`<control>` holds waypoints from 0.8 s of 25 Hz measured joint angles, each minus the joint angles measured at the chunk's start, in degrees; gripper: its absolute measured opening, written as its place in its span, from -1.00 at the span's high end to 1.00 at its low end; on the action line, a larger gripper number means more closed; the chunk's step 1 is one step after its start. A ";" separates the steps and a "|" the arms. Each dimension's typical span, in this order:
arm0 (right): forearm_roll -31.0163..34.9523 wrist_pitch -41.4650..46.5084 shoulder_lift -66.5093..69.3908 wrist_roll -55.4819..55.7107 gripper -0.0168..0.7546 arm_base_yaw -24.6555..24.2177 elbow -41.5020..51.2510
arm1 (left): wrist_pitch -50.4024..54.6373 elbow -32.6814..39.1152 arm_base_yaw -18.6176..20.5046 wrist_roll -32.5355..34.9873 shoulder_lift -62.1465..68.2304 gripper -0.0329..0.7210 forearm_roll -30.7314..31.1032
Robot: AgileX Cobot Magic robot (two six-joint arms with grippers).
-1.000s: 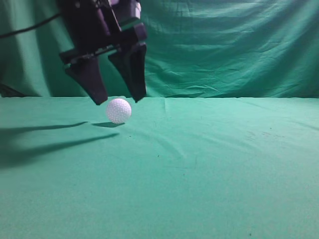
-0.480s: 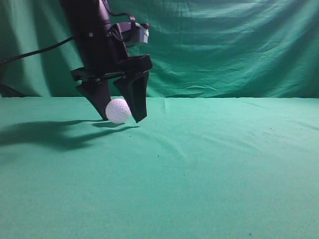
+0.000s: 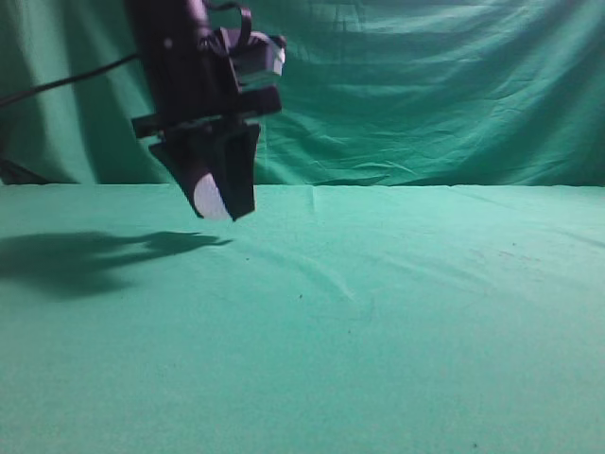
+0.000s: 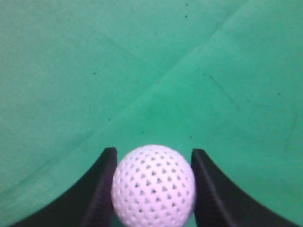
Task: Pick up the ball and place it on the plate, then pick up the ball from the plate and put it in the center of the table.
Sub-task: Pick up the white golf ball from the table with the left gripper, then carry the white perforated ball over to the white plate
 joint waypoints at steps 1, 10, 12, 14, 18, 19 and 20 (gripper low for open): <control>0.00 0.00 0.00 0.00 0.96 0.00 0.00 | 1.85 -0.86 0.00 -0.79 -0.38 0.09 0.09; 0.00 0.00 0.00 0.00 0.96 0.00 0.00 | 10.07 -2.36 2.37 -9.29 -13.20 0.09 7.07; 0.00 0.00 0.00 0.00 0.96 0.00 0.00 | 11.92 -2.36 5.08 -9.66 -15.88 0.09 7.07; 0.00 0.00 0.00 0.00 0.96 0.00 0.00 | 13.66 -2.36 8.45 -9.75 -17.53 0.09 6.96; 0.00 0.00 0.00 0.00 0.96 0.00 0.00 | 15.79 -1.50 15.68 -10.67 -19.87 0.09 6.96; 0.00 0.00 0.00 0.00 0.96 0.00 0.00 | 15.39 -0.15 17.43 -10.82 -20.75 0.09 6.96; 0.00 0.00 0.00 0.00 0.96 0.00 0.00 | 14.87 1.74 19.09 -10.85 -21.58 0.09 6.96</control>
